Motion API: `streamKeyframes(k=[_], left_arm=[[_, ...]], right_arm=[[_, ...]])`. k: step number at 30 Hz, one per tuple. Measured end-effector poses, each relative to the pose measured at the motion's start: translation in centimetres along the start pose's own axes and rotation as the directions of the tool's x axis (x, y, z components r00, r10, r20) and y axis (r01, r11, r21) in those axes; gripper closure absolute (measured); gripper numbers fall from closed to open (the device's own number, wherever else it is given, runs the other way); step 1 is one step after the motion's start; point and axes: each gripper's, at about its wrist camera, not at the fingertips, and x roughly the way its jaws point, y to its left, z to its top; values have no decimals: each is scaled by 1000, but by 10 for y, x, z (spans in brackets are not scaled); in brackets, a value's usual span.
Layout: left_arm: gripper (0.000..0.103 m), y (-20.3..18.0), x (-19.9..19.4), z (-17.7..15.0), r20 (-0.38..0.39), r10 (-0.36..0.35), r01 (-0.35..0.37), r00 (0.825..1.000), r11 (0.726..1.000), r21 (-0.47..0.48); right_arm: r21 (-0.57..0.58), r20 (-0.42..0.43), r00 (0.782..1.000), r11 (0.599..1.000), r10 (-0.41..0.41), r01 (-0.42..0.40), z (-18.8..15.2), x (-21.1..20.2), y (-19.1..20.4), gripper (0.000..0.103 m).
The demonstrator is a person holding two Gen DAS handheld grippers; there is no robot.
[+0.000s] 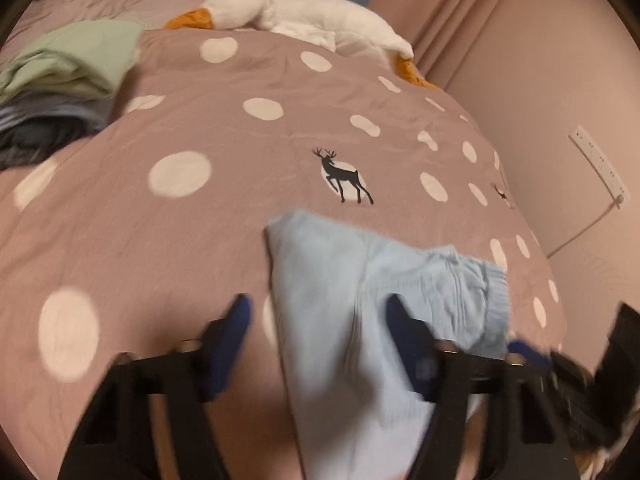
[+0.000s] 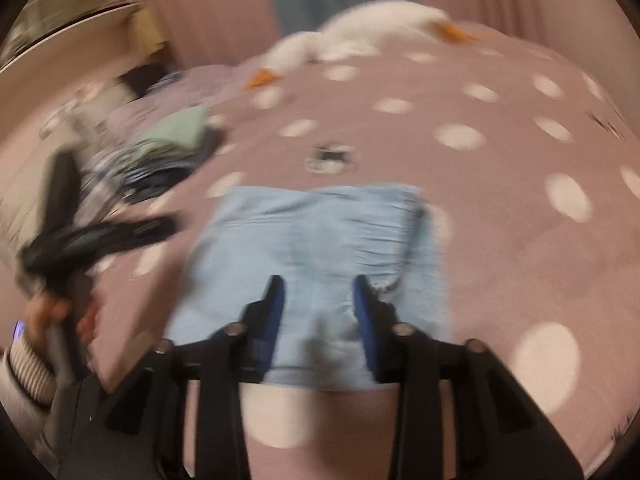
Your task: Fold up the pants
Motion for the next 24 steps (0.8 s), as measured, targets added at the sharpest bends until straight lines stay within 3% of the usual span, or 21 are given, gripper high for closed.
streamKeyframes(k=[2, 3, 6, 10, 12, 15, 18, 20, 24], left_arm=[[67, -1, 12, 10, -18, 21, -21, 1000, 1000, 15], [68, -2, 17, 14, -19, 33, -33, 999, 999, 20], [68, -8, 27, 22, -19, 24, -23, 1000, 999, 50], [68, -8, 55, 30, -54, 91, -86, 994, 992, 91], [68, -3, 67, 32, -87, 88, -82, 992, 994, 78], [68, -1, 81, 31, -120, 98, -87, 988, 991, 100], [68, 2, 84, 28, -121, 94, -84, 988, 993, 87], [68, 4, 85, 28, -121, 102, -93, 987, 992, 81], [68, 0, 87, 28, -105, 142, -131, 984, 986, 107]], right_arm=[[-51, -21, 997, 995, 79, -80, 1, 8, 20, 94], [-93, -11, 998, 994, 60, -60, 2, 10, 29, 90], [-175, 6, 999, 983, 51, -49, 6, 11, 45, 91], [-92, -76, 994, 992, 74, -80, 6, 35, 33, 87], [-25, -87, 979, 982, 185, -188, 2, 38, 30, 87], [-106, -115, 961, 959, 251, -263, -7, 44, 58, 87], [-171, -206, 949, 946, 238, -274, -24, 70, 80, 91], [-187, -300, 939, 955, 168, -230, -41, 94, 84, 95], [-176, -294, 940, 957, 175, -233, -51, 93, 80, 95]])
